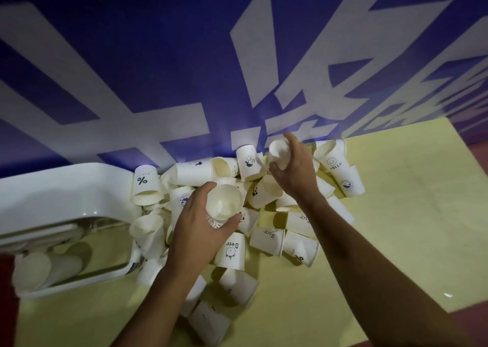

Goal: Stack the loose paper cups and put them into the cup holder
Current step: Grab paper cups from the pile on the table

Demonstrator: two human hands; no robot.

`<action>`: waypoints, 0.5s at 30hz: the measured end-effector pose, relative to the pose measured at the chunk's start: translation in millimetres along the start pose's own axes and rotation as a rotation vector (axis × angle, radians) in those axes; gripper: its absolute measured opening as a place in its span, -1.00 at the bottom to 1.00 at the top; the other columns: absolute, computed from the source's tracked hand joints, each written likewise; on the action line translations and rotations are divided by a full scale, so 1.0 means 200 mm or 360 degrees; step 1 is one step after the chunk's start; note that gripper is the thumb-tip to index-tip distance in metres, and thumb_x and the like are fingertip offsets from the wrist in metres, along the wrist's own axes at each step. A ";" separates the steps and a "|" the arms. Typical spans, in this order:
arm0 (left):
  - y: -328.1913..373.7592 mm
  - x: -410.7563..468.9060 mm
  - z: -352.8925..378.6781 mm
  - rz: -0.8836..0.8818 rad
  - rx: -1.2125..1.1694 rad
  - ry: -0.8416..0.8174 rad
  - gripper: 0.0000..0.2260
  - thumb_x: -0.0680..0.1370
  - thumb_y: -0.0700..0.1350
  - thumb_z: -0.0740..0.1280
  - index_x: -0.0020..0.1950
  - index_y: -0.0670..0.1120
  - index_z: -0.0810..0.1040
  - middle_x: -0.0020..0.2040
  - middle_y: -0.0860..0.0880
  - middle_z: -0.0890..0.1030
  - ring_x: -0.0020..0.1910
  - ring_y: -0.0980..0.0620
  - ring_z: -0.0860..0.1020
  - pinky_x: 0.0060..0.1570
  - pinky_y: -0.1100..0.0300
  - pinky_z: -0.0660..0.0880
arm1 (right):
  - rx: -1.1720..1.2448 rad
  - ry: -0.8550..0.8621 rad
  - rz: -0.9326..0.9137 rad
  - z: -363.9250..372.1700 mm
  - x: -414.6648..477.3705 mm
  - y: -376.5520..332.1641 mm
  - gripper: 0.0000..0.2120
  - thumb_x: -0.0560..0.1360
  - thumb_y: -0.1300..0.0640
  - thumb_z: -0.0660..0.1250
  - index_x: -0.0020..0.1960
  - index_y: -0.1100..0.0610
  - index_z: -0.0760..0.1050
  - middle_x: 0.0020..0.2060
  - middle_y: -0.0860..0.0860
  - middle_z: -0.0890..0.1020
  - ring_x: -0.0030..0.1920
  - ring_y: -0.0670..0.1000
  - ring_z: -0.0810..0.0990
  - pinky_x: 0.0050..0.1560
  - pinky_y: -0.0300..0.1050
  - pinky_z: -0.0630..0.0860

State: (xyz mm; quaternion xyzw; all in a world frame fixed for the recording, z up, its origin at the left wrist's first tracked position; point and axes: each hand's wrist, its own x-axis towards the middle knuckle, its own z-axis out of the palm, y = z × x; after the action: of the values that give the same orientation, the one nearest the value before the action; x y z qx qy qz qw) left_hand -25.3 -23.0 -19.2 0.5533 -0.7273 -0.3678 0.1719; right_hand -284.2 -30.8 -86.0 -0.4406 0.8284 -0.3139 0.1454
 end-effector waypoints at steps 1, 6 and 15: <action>-0.01 0.00 -0.01 0.0007 -0.0007 -0.0001 -0.29 0.40 0.19 0.57 0.47 0.10 0.38 0.37 0.09 0.52 0.32 0.05 0.48 0.19 0.12 0.48 | 0.0051 0.0021 0.0000 -0.05 -0.05 -0.02 -0.31 0.44 0.00 0.53 0.48 -0.04 0.29 0.28 -0.01 0.51 0.18 -0.02 0.47 0.15 -0.15 0.50; -0.10 -0.03 -0.06 0.0001 -0.0082 -0.0011 -0.31 0.40 0.17 0.58 0.45 0.13 0.39 0.35 0.11 0.53 0.31 0.06 0.49 0.24 0.09 0.51 | 0.0449 0.0144 0.0204 -0.23 -0.35 -0.16 -0.53 0.46 -0.04 0.51 0.28 -0.12 0.39 0.09 -0.13 0.55 0.05 -0.09 0.58 -0.01 -0.08 0.64; -0.38 -0.22 -0.41 -0.0011 -0.0184 0.0059 -0.31 0.37 0.20 0.58 0.44 0.20 0.39 0.36 0.16 0.52 0.32 0.09 0.49 0.21 0.09 0.52 | 0.1207 -0.0026 0.0597 -0.11 -0.83 -0.61 -0.63 0.44 -0.02 0.57 0.13 0.02 0.51 -0.05 -0.08 0.67 -0.09 -0.04 0.66 -0.10 -0.09 0.63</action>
State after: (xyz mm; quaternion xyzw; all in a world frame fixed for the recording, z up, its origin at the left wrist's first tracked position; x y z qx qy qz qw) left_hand 95.1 -18.4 -12.5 0.5518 -0.6997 -0.3993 0.2157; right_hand -123.0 63.9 3.2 -0.1999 0.7189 -0.5610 0.3585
